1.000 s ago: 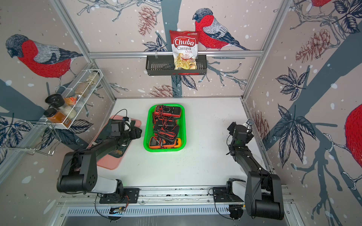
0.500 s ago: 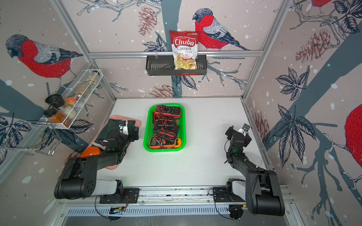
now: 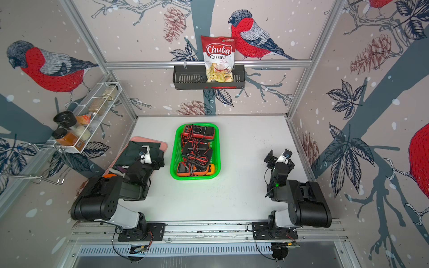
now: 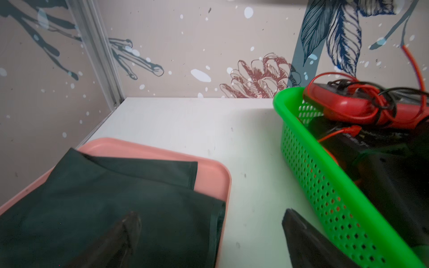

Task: Put the multimeter into the basket
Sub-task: Reset both arms

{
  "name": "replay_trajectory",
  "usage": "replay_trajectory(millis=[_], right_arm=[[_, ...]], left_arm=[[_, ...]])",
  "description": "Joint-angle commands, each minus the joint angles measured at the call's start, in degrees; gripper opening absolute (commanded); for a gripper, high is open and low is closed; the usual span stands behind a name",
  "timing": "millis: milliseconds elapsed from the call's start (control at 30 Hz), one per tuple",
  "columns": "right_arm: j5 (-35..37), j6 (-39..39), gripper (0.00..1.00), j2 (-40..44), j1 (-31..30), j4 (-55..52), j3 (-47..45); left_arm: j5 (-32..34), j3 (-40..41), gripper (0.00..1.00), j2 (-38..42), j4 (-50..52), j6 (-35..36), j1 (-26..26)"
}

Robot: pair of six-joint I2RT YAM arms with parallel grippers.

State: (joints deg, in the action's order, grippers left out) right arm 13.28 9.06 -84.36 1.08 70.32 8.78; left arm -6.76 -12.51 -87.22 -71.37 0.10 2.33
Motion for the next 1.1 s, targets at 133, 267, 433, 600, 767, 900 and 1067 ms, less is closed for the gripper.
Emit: replay_trajectory(millis=[133,267,433,600,767,900,1067], right_arm=[[-9.46,-4.52,1.0,-2.61,-0.54,2.44,3.38],[-8.72,-4.74,1.0,-3.19,-0.91,4.15,2.98],[-8.66,-4.75,1.0,-3.36,-0.93,5.21,2.65],[-8.54,-4.75,1.0,-3.41,-0.99,5.19,2.7],[-8.44,-4.84,1.0,-3.45,-1.08,5.17,2.66],[-7.8,-5.01,1.0,-3.45,-1.3,5.24,2.68],[-7.04,-5.28,1.0,-3.4,-1.81,5.19,2.72]], left_arm=[[-5.02,-1.04,0.99,0.04,0.59,2.19,0.3],[-5.02,-0.88,0.99,0.12,0.27,2.19,0.25],[-4.89,-0.92,0.99,0.12,0.36,2.19,0.25],[-4.75,-0.86,0.99,0.12,0.35,2.19,0.15],[-4.75,-0.91,0.99,0.12,0.34,2.19,0.22],[-4.75,-0.95,0.99,0.03,0.49,2.19,0.2],[-4.75,-0.89,0.99,0.12,0.31,2.19,0.17]])
